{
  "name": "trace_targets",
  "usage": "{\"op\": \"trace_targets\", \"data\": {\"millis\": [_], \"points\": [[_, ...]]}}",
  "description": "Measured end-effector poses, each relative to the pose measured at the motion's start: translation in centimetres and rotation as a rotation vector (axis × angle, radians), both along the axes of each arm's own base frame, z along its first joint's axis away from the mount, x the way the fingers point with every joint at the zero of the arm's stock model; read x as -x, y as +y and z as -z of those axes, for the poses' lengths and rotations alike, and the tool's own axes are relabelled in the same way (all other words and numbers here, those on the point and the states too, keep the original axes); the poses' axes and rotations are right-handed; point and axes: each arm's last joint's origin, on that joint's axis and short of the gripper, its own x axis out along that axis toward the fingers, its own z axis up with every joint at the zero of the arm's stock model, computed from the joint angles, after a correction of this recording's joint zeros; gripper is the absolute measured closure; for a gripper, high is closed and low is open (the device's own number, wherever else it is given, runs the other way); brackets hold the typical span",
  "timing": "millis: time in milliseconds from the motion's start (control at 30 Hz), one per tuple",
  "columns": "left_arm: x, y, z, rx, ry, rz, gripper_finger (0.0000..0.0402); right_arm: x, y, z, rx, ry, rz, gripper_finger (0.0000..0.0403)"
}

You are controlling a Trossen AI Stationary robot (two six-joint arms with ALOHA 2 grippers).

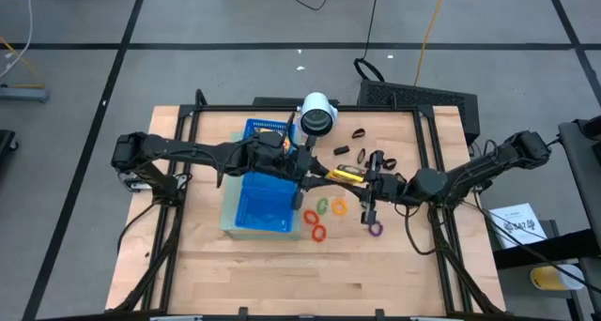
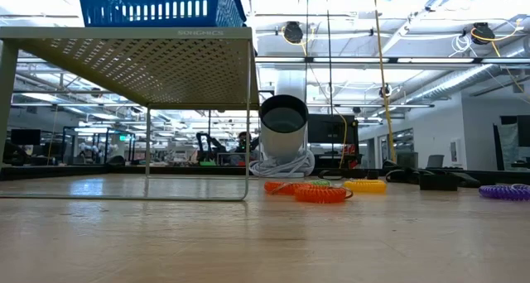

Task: Pick & Place Office Desk Supplies
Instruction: Put the crayon box into the top blue bin on the shelf

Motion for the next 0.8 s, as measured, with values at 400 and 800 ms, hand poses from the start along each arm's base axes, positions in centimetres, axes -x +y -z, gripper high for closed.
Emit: {"op": "trace_targets", "data": {"millis": [400,800], "points": [[0.3,-1.1,1.1,0.03,0.133,-0.016,0.0243,-0.2,-0.2,1.2,0.008,0.119,0.088,0.0381],[1.4,-1.0,-0.7,0.031,0.084,-0.049,0.0175,-0.3,-0.1,2.9,-0.109,0.27,-0.058,0.0381]]}}
